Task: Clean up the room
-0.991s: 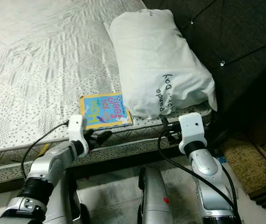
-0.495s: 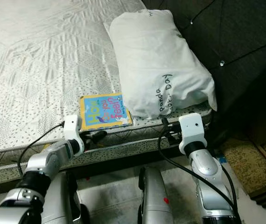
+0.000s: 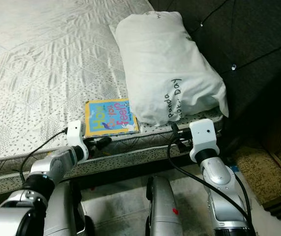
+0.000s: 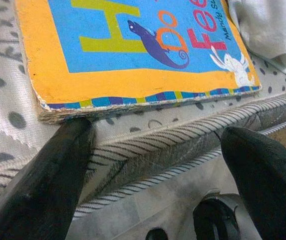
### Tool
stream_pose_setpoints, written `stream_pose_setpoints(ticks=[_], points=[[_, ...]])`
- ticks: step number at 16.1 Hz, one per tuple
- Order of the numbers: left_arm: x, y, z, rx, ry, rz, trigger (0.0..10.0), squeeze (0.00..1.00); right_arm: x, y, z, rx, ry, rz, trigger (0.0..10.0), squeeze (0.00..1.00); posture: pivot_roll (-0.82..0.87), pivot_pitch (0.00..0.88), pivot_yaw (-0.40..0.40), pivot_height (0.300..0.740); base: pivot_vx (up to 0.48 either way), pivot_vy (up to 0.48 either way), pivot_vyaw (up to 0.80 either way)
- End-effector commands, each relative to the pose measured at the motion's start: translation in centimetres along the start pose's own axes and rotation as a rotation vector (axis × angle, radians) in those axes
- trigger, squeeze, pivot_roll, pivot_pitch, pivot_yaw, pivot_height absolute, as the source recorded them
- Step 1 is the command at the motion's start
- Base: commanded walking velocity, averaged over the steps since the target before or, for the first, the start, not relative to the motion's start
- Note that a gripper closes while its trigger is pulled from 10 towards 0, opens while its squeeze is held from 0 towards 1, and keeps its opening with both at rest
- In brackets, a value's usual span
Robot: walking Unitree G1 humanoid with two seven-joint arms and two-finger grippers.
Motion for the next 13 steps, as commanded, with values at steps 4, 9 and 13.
stream_pose_setpoints(ticks=[4,9,13], points=[[0.4,0.2,-1.5,0.053,-0.022,0.005,10.0,0.00,-0.2,0.1,0.2,-0.009,0.001,-0.005,10.0,0.00,-0.19,0.112,-0.010,0.550,0.000,0.000,0.00],[0.2,0.1,-0.9,0.030,-0.047,0.008,10.0,0.00,-0.2,0.1,0.2,-0.016,-0.002,-0.005,10.0,0.00,-0.18,0.099,0.000,0.550,0.000,0.000,0.00],[0.9,2.9,-0.8,0.053,-0.100,0.134,10.0,0.00,0.1,-0.6,-0.1,-0.017,-0.017,0.008,10.0,0.00,-0.14,0.080,0.005,0.550,0.000,0.000,0.00]])
Point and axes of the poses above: a point about 5 cm out from each wrist's last joint towards the gripper, its own y axis pointing back from the gripper into the wrist, its own x axis along the axis of the wrist's last joint, z = x × y, the point moved 6 cm from there along -y, pointing out of the wrist towards the gripper, and after that the axes turned 7 degrees about y, right-handed, at the moved point
